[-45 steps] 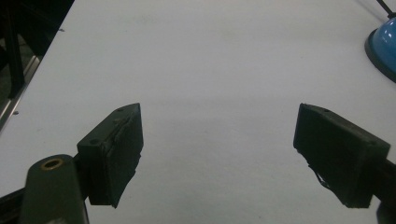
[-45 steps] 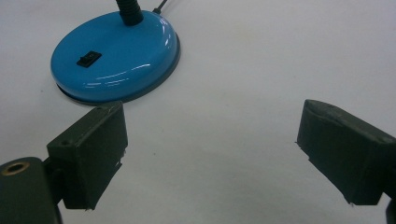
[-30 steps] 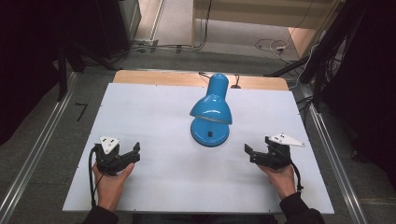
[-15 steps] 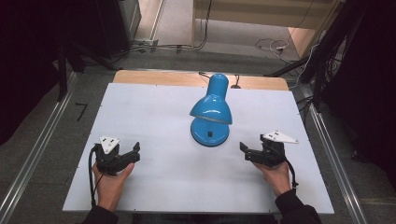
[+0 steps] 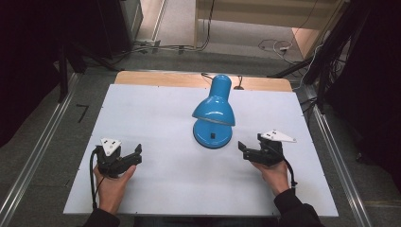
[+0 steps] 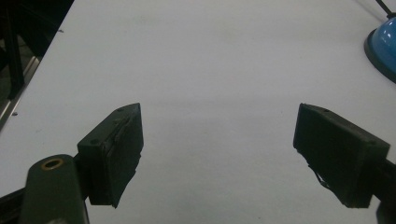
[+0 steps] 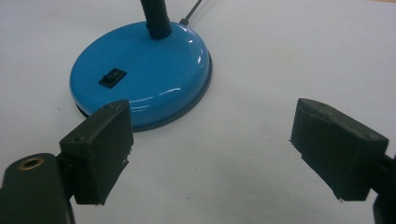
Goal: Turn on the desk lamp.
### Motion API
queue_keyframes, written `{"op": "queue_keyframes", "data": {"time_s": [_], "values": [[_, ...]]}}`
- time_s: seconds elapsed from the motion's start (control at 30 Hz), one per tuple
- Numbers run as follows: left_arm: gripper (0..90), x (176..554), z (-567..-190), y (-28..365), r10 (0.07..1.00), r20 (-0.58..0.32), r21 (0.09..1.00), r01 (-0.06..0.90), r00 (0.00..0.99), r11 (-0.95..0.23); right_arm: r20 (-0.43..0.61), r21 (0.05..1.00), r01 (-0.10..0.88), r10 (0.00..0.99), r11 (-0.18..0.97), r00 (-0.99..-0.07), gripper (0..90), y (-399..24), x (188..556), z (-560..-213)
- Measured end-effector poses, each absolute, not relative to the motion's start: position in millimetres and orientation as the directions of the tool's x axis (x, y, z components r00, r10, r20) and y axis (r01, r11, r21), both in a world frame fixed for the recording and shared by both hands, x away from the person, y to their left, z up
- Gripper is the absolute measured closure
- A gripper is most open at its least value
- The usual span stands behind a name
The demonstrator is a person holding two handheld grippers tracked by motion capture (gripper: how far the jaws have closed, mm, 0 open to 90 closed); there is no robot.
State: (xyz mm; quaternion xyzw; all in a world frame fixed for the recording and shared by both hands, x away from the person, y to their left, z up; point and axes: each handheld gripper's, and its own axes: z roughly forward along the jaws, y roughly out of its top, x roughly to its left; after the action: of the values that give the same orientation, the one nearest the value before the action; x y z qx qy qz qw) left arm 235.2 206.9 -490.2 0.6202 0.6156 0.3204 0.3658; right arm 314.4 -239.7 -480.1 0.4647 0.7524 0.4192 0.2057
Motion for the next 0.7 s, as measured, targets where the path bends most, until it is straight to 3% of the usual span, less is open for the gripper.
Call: {"op": "queue_keyframes", "data": {"time_s": [0.37, 0.7], "values": [[16.6, 236, -490, 207, 0.998, -0.055, 0.848, 0.530, 0.033, 0.029, 0.089, 0.829, 0.515, 0.859, 0.217, -0.505, 18.8, -226, 321, -480], [17.4, 235, -490, 208, 0.998, -0.058, 0.848, 0.529, 0.032, 0.033, 0.107, 0.820, 0.520, 0.828, 0.239, -0.550, 37.1, -214, 327, -483]]}}
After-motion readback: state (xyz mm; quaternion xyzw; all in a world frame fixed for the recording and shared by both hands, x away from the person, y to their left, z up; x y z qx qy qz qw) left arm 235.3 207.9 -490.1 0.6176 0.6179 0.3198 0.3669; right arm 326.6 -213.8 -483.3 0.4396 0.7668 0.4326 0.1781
